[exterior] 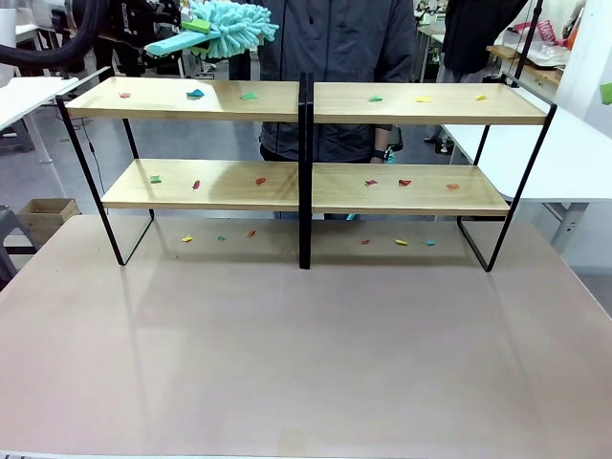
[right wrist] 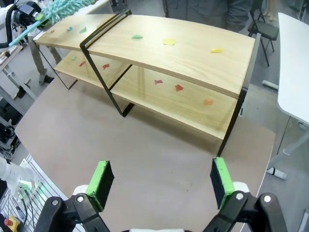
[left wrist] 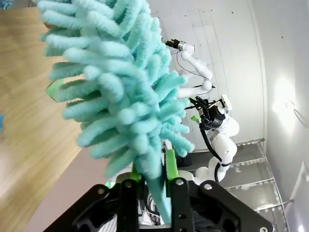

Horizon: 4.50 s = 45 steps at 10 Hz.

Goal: Clean the shelves.
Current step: Pick up the Duster when the human hands it over, then clean a randomly selected level of the Shelf with the Duster.

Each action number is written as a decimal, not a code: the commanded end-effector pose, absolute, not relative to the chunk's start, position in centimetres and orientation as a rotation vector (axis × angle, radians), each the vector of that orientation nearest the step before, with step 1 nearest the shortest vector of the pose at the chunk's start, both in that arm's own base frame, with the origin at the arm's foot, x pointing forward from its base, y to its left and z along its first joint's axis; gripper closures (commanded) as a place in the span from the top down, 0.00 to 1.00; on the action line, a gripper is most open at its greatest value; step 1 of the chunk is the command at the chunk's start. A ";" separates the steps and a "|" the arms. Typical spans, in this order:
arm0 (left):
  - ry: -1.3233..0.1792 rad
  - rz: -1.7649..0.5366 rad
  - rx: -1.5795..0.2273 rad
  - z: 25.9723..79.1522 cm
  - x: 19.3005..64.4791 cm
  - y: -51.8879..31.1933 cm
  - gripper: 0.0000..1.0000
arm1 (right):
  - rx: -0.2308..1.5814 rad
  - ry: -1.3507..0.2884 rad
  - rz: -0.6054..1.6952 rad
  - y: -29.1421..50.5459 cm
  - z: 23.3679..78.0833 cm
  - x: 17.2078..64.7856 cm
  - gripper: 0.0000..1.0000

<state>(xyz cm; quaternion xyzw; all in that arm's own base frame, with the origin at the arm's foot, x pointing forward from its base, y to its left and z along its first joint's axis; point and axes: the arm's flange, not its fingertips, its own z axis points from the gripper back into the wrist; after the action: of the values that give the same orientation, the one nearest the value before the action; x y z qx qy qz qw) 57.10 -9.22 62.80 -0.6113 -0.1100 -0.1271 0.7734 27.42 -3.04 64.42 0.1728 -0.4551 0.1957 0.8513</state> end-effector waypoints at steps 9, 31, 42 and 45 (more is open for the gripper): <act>-0.375 -0.569 -1.214 71.2 47.0 4.3 0.00 | 0.380 -0.964 0.420 -3.0 64.5 27.5 1.00; -0.226 -0.467 -0.961 72.9 29.0 15.0 0.13 | 0.380 -0.964 0.420 -3.0 64.5 27.5 1.00; 0.223 -0.735 -0.757 60.4 24.8 -2.8 0.13 | 0.380 -0.964 0.420 -3.0 64.5 27.5 1.00; 0.204 -0.575 -0.699 54.8 27.6 -7.0 0.13 | 0.380 -0.964 0.420 -3.0 64.5 27.5 1.00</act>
<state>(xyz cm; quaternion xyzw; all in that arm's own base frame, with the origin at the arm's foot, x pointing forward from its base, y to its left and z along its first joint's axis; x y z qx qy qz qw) 27.36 -6.59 54.99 -0.3364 0.1165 -0.3129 0.8806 27.38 -3.02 64.42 0.1720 -0.4552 0.1955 0.8515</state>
